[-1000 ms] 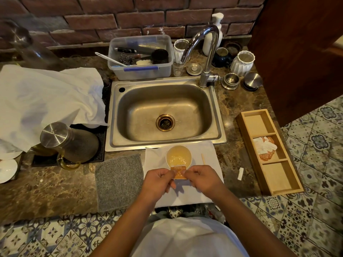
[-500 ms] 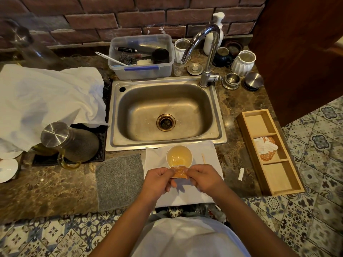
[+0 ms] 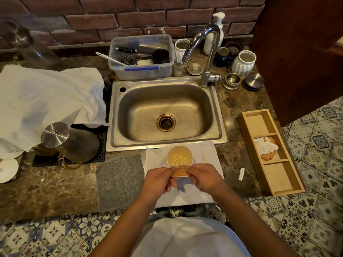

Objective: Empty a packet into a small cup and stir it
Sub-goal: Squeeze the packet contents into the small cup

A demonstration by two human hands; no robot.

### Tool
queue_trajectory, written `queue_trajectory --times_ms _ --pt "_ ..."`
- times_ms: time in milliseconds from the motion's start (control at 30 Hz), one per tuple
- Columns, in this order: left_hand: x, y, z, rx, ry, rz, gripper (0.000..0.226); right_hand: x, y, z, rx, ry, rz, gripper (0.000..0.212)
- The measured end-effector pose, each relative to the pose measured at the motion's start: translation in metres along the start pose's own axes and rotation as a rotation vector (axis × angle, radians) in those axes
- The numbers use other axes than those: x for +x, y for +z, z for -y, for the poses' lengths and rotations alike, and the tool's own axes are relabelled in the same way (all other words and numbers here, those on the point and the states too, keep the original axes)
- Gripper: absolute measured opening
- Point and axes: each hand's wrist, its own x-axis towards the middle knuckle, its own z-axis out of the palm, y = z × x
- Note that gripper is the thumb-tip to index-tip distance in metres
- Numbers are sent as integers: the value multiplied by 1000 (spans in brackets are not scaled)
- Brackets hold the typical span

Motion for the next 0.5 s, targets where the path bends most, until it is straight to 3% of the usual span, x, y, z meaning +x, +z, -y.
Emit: queue_trajectory --times_ms 100,500 --pt "0 0 -1 1 -4 4 39 1 1 0 4 15 -2 37" --pt "-2 -1 1 1 15 28 37 1 -1 -4 -55 -13 2 39"
